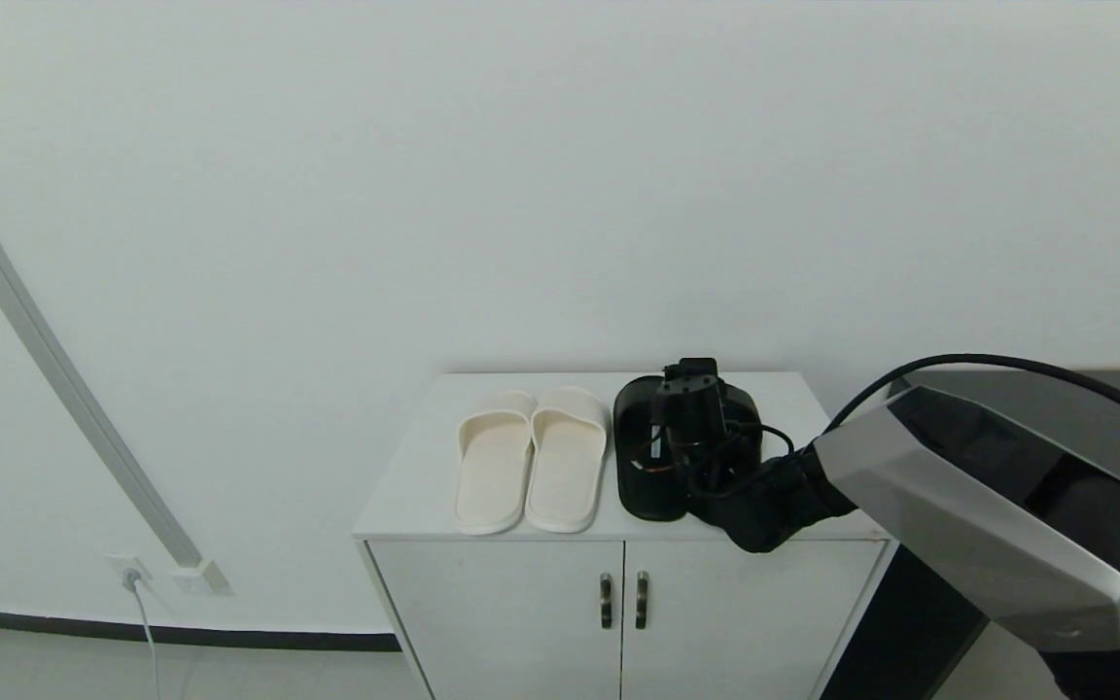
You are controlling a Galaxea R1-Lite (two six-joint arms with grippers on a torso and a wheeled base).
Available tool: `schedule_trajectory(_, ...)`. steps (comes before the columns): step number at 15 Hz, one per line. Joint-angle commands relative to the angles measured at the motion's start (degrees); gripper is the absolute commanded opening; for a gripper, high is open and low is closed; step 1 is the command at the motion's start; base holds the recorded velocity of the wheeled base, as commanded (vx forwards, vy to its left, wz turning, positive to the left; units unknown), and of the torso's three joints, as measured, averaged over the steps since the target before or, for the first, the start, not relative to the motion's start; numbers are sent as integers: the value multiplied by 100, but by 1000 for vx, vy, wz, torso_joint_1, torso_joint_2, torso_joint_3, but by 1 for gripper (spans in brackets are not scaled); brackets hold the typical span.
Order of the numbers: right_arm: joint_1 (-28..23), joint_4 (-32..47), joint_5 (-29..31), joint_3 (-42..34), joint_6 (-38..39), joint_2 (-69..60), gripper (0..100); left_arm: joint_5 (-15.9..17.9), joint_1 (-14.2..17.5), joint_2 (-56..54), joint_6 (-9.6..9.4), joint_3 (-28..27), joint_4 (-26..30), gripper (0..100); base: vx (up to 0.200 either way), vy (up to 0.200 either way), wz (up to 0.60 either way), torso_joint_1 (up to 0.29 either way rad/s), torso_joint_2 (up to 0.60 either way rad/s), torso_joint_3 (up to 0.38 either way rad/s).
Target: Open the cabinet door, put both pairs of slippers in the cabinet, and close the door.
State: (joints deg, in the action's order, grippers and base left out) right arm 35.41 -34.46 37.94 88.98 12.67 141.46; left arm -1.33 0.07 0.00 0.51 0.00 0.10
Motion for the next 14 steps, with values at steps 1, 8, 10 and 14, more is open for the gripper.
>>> schedule_trajectory(1,1,1,3,-39,-1,-75,0,1,1,9,2,0,-1,0,0,0,0,0,0,0)
schedule_trajectory(8,168,-764,-972,-2693,-405,-2509,0,1,1,0,-16,0,-1,0,0,0,0,0,0,0)
schedule_trajectory(10,273,-1142,-1623,-3677,-625,-3239,0,1,1,9,-16,0,-1,0,0,0,0,0,0,0)
schedule_trajectory(14,554,-1159,-3038,-5136,-643,-4566,0,-25,1,0,-7,0,-1,0,0,0,0,0,0,0)
